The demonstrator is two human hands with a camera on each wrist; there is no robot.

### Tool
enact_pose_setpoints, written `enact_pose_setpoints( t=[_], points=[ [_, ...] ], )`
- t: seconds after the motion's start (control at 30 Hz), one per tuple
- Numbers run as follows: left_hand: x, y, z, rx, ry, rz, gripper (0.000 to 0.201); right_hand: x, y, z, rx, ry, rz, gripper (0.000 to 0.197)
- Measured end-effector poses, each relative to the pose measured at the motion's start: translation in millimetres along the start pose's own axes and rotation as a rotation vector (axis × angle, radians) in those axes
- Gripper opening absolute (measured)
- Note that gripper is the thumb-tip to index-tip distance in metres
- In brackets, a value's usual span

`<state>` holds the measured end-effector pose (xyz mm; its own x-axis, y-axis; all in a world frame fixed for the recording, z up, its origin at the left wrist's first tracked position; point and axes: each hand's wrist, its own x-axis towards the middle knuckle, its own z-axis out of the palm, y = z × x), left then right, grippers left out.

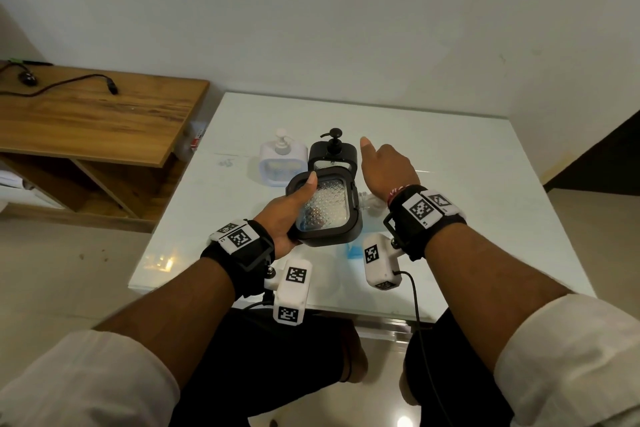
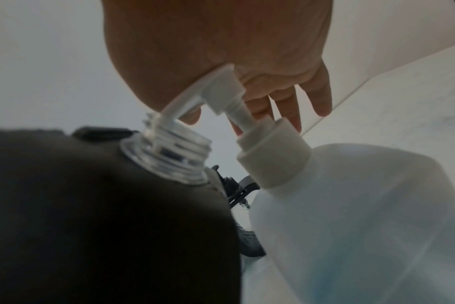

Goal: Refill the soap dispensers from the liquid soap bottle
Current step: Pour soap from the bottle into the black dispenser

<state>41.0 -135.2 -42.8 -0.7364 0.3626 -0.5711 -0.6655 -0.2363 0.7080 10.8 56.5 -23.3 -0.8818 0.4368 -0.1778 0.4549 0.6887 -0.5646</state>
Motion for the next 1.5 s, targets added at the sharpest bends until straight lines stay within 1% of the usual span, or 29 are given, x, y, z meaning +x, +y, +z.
enact_pose_setpoints(
  t=[0.17, 0.27, 0.37, 0.5, 0.6, 0.8, 0.87, 0.93, 1.0, 1.07, 1.2, 1.37, 1.5],
  points=[
    [3.1, -0.6, -1.4, -0.001, -0.017, 0.002, 0.052, 3.8, 3.1, 0.9, -0.006, -0.071, 0.043, 0.081],
    [3.7, 0.0, -1.9, 0.002, -0.021, 0.003, 0.059, 2.4, 4.7, 3.1, -0.057, -0.068, 0.034, 0.079],
    [1.7, 1.2, -1.0, -0.003, -0.027, 0.013, 0.053, 1.9, 7.5, 1.8, -0.059, -0.050, 0.028, 0.077],
    [-0.1, 0.3, -1.2, 0.001, -0.019, 0.009, 0.054, 2.7, 5.4, -0.3, -0.034, -0.050, 0.008, 0.077],
    [-1.3, 1.4, 1.1, -0.015, -0.028, 0.010, 0.049, 4.7, 0.2, -4.7, -0.026, -0.038, -0.016, 0.077],
    [-1.7, 3.6, 1.8, -0.012, -0.036, 0.002, 0.045, -0.8, 2.0, 2.1, -0.068, -0.097, -0.021, 0.078],
    [-3.7, 4.7, 1.9, -0.028, -0.033, 0.015, 0.042, -3.2, 2.4, 2.7, -0.079, -0.105, -0.027, 0.079],
    [-5.0, 7.3, 2.2, -0.057, -0.023, 0.035, 0.044, -3.4, 2.5, 1.9, -0.073, -0.118, -0.021, 0.078],
    [-5.9, 9.4, 3.2, -0.079, -0.022, 0.044, 0.046, -4.2, 2.4, 2.1, -0.041, -0.131, -0.024, 0.074],
    [-7.3, 10.3, 4.3, -0.080, -0.031, 0.048, 0.043, -4.8, 0.4, 2.1, 0.018, -0.143, -0.035, 0.069],
    [-8.7, 9.4, 5.3, -0.081, -0.021, 0.045, 0.042, -3.6, -3.0, 2.8, 0.129, -0.128, -0.033, 0.060],
    [-8.9, 9.6, 1.6, -0.079, -0.005, 0.038, 0.038, -4.1, -4.1, -5.5, 0.246, -0.139, -0.008, 0.070],
    [-9.1, 8.1, -0.5, -0.039, 0.000, 0.007, 0.045, -2.7, 0.8, -7.8, 0.445, -0.202, 0.064, 0.071]
  ],
)
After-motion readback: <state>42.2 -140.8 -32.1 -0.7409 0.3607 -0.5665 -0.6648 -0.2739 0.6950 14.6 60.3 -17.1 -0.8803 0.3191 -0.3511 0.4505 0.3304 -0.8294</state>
